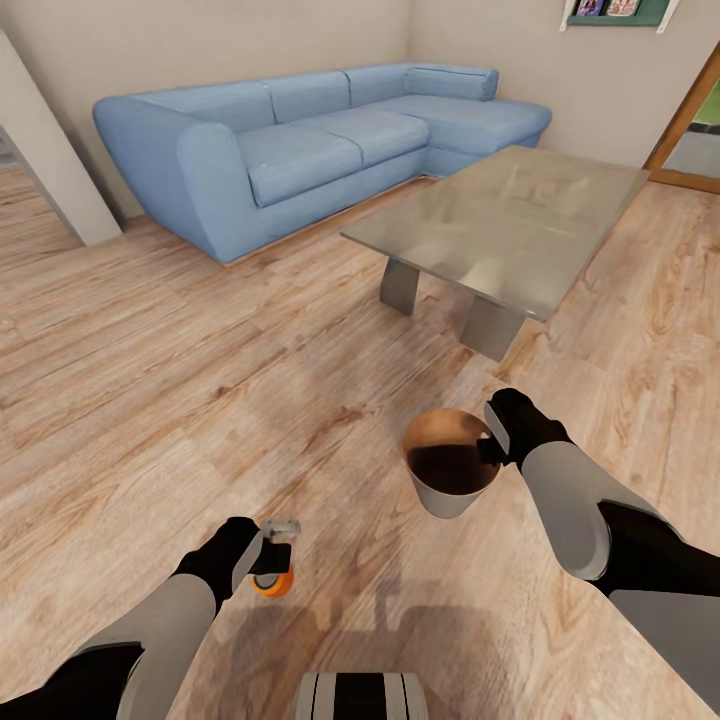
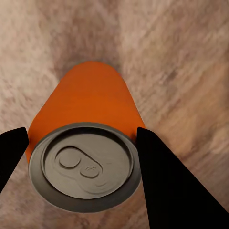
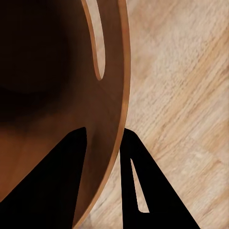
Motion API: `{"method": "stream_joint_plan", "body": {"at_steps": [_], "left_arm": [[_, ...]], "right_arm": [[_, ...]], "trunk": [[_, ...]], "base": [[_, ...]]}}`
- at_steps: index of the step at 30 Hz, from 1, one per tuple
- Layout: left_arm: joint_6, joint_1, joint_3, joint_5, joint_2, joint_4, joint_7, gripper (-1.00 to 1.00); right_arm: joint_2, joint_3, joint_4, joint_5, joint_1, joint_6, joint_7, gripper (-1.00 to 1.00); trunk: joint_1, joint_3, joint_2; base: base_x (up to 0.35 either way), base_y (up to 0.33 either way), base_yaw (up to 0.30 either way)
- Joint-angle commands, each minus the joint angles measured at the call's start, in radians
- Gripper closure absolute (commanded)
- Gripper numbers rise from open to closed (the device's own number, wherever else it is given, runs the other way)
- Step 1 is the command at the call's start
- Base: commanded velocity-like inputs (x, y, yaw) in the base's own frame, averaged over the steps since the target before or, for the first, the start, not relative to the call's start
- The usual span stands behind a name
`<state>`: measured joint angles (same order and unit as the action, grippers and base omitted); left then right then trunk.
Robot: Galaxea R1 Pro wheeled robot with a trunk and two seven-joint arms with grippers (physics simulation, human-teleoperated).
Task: Put the three can of soda from the living room inside the tash can in the kitchen.
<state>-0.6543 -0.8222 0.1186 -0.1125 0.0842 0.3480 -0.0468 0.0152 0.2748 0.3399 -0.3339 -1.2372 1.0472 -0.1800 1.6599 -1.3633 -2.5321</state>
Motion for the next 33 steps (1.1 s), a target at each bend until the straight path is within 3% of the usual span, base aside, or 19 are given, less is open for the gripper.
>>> {"method": "stream_joint_plan", "body": {"at_steps": [1, 19, 22, 28, 33], "left_arm": [[0.000, 0.000, -0.002, -0.016, 0.000, -0.001, 0.003, 1.00], [-0.026, 0.000, -0.003, -0.016, 0.005, 0.069, -0.001, 1.00], [-0.094, 0.000, -0.004, -0.016, 0.006, 0.159, -0.001, 1.00], [-0.157, 0.007, -0.004, -0.016, 0.007, 0.250, -0.002, 1.00], [-0.269, 0.071, -0.008, -0.016, 0.009, 0.448, -0.002, 1.00]], "right_arm": [[0.000, 0.005, 0.005, 0.009, 0.018, 0.000, 0.004, 1.00], [0.003, 0.005, 0.005, 0.009, 0.018, 0.000, 0.004, 1.00], [0.003, 0.005, 0.005, 0.009, 0.018, 0.000, 0.005, 1.00], [0.003, 0.004, 0.005, 0.009, 0.018, 0.000, 0.005, 1.00], [0.004, 0.006, 0.004, 0.009, 0.018, 0.000, 0.005, 1.00]], "trunk": [[0.001, -0.001, 0.001], [0.001, -0.001, 0.001], [0.001, -0.001, 0.001], [0.001, -0.001, 0.001], [0.001, -0.001, 0.001]], "base": [[0.000, 0.000, 0.000], [0.000, 0.000, 0.000], [0.000, 0.000, 0.000], [0.000, 0.000, 0.000], [0.000, 0.000, 0.000]]}}
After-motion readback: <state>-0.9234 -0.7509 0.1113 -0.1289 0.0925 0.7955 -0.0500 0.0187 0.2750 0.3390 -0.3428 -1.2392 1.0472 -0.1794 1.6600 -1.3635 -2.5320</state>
